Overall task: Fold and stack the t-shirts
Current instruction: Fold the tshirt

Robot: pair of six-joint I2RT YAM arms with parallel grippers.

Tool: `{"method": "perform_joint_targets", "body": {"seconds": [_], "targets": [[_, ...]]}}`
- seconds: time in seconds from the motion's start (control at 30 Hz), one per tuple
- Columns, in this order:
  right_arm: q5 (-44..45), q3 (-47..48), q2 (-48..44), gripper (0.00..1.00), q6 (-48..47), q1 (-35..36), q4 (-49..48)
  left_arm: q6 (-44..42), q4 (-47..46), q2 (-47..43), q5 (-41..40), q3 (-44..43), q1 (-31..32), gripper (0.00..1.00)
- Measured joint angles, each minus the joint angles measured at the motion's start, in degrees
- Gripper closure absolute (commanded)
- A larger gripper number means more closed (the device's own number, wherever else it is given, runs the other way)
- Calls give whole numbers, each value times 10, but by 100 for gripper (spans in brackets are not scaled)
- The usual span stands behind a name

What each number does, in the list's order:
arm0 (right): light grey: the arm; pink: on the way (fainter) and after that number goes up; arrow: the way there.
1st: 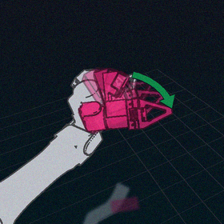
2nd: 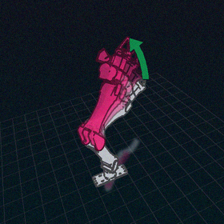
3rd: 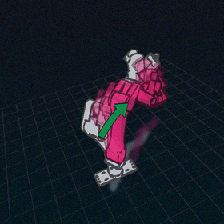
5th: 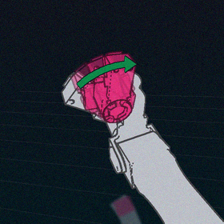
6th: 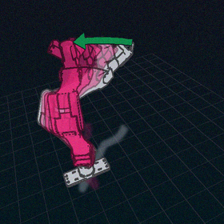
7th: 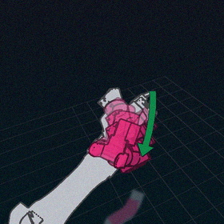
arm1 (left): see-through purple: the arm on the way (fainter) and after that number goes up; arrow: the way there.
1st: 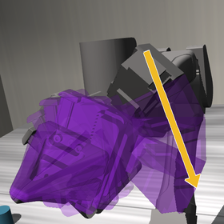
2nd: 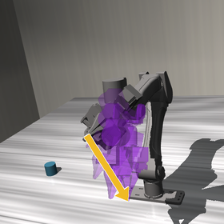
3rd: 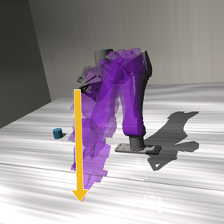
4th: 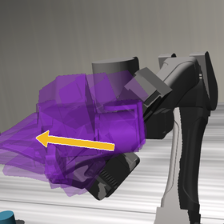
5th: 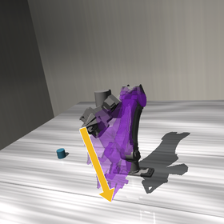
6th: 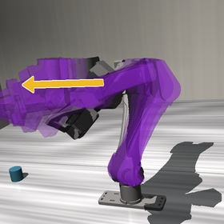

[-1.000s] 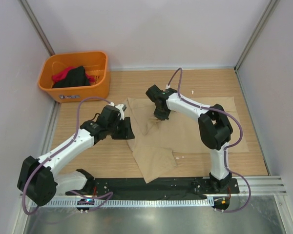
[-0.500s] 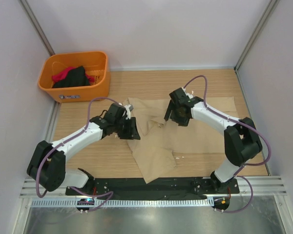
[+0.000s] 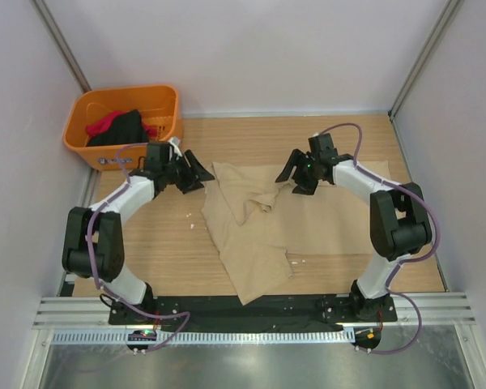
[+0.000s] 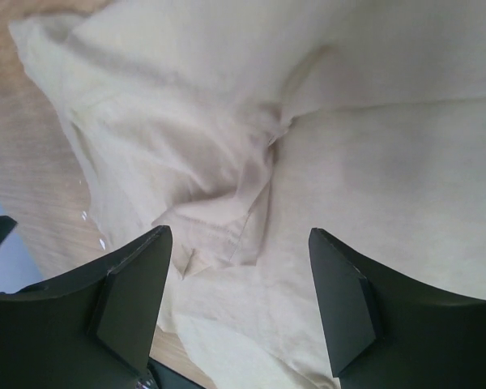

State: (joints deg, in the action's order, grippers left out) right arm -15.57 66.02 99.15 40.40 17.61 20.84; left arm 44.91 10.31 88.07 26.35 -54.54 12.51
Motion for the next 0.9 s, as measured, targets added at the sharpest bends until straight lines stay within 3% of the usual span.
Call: {"method": "perform_joint_targets", "body": {"seconds": [0.17,0.33,0.63,0.9], "targets": [[-18,38,33,26,-15,-74,3,14,-29,105,10,-100,-32,58],[-26,87,53,26,-29,-159,15,30,-76,191,7,-164,-27,63],[11,191,129,22,-54,-283,31,45,-85,250,-39,-237,-12,60],[105,272,178,25,-97,-308,90,5,-35,242,-163,-240,33,55]]}}
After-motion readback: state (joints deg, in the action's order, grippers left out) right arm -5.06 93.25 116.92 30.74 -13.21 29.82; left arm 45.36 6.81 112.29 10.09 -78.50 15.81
